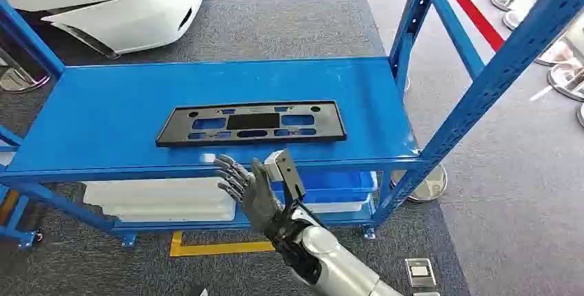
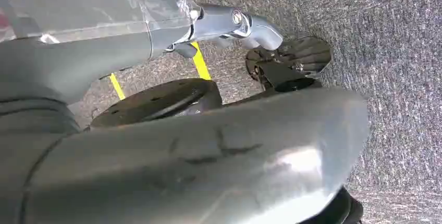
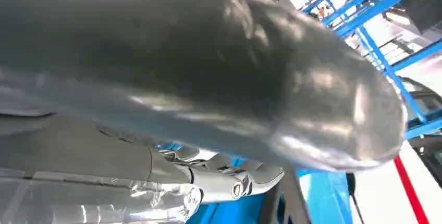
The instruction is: Take the parts from the cabinet and place them on the table.
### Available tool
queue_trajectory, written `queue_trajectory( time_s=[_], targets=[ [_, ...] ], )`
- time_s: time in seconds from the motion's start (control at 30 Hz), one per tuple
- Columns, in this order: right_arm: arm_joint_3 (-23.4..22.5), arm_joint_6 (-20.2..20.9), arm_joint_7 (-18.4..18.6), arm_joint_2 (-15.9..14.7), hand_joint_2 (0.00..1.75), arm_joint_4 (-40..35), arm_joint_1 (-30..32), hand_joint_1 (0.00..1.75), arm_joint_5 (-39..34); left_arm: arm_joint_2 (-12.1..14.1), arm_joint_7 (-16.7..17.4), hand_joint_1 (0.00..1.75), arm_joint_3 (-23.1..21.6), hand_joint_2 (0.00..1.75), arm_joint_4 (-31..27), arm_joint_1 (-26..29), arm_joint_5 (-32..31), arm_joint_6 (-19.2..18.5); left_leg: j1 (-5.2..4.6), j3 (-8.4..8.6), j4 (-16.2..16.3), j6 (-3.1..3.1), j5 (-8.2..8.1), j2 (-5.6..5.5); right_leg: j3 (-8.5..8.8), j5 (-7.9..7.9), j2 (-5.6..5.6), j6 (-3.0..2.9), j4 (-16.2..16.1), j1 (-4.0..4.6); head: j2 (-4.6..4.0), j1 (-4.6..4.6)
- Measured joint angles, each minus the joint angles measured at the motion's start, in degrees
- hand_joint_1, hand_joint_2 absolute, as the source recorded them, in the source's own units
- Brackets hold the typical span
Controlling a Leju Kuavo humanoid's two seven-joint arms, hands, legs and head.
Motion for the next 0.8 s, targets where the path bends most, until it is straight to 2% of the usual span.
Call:
queue_trajectory(
  time_s=[0.17,0.23,0.27,0.3,0.37,0.43,0.5,0.53,0.57,0.6,0.63,0.67,0.8],
  targets=[
    [0.24,0.09,-0.48,-0.46,0.0,-0.87,-0.07,0.0,0.65,0.0,-0.02,0.0,-0.2,0.0,0.0,0.0,0.0,-0.02,0.0,-0.02,0.0,0.0,0.0,0.0,0.0,0.0,0.0,0.0,0.0,0.0,0.0,0.0],
    [0.44,-2.68,-1.07,-0.98,0.0,-1.95,-0.66,0.0,5.72,0.0,-0.13,0.0,-0.48,0.0,0.0,0.04,0.04,-0.2,0.0,-0.03,0.04,0.0,0.0,0.0,-0.01,0.01,0.0,0.01,0.0,0.0,0.0,0.0],
    [0.44,-6.55,-0.24,-1.49,1.75,-2.87,-1.33,0.0,11.08,0.0,-0.37,0.0,-0.48,0.0,0.0,0.11,0.24,-0.26,0.0,-0.03,0.06,0.0,0.0,0.0,-0.01,0.02,0.0,0.02,0.0,0.0,0.0,-0.07],
    [0.44,-11.89,1.83,-2.33,1.75,-4.19,-2.18,0.0,18.6,0.0,-0.79,0.0,-0.48,0.0,0.0,0.24,0.54,-0.33,0.0,-0.03,0.09,0.0,0.0,0.0,-0.01,0.05,0.0,0.07,0.0,0.0,0.0,-0.09],
    [0.22,-19.64,7.24,-4.3,1.75,-7.43,-3.2,0.0,32.91,0.06,-1.53,0.0,-0.48,0.0,0.04,0.73,0.63,-0.57,0.0,-0.02,0.1,0.0,0.0,0.0,0.0,0.05,0.01,0.07,-0.01,0.0,0.0,0.02],
    [-0.89,-21.81,12.67,-6.18,1.75,-10.27,-3.22,0.0,44.39,0.15,-1.97,0.0,-0.48,0.0,0.18,1.34,0.63,-0.92,-0.01,-0.04,0.11,0.01,0.0,0.01,-0.01,0.05,0.04,0.07,-0.01,-0.01,0.0,0.09],
    [-1.53,-21.51,17.95,-7.95,1.75,-12.56,-3.5,0.0,56.45,0.24,-2.3,0.0,-0.48,0.0,0.33,1.7,0.65,-1.25,-0.01,-0.05,0.12,0.02,-0.01,0.02,-0.01,0.06,0.05,0.1,-0.02,-0.02,0.0,0.09],
    [-1.6,-19.42,21.92,-8.83,1.75,-13.58,-3.9,0.0,63.72,0.28,-2.45,0.0,-0.48,0.0,0.37,1.77,0.68,-1.38,-0.02,-0.05,0.14,0.02,-0.02,0.02,-0.02,0.07,0.05,0.11,-0.02,-0.04,0.0,0.13],
    [-1.53,-15.29,27.35,-9.88,1.75,-14.36,-4.62,0.0,71.75,0.31,-2.6,0.0,-0.48,0.0,0.42,1.8,0.65,-1.49,-0.02,-0.06,0.14,0.03,-0.02,0.02,-0.02,0.08,0.05,0.13,-0.03,-0.05,0.0,0.09],
    [-1.49,-12.09,31.11,-10.73,1.75,-14.58,-5.27,0.0,77.21,0.33,-2.69,0.0,-0.48,0.0,0.44,1.81,0.65,-1.57,-0.02,-0.06,0.15,0.03,-0.02,0.01,-0.01,0.09,0.04,0.14,-0.03,-0.04,0.0,0.02],
    [-1.51,-10.78,32.72,-11.49,1.75,-14.56,-5.61,0.0,80.55,0.33,-2.71,0.0,-0.48,0.0,0.44,1.82,0.63,-1.66,-0.02,-0.09,0.16,0.03,-0.02,-0.01,0.0,0.09,0.03,0.14,-0.03,-0.03,0.0,0.11],
    [-1.55,-10.45,32.83,-12.24,1.75,-14.54,-5.78,0.0,82.59,0.35,-2.71,0.0,-0.48,0.0,0.44,1.89,0.52,-1.73,-0.02,-0.11,0.16,0.03,-0.02,-0.01,-0.01,0.09,0.01,0.14,-0.03,-0.02,0.0,0.24],
    [-1.71,-9.97,33.92,-14.73,1.75,-14.36,-6.17,0.0,86.43,0.87,-2.69,0.0,-0.48,0.0,0.48,2.05,-0.22,-2.49,-0.01,-0.1,0.19,0.03,-0.01,0.01,-0.01,0.12,0.03,0.2,-0.03,-0.02,0.0,0.15]
  ],
)
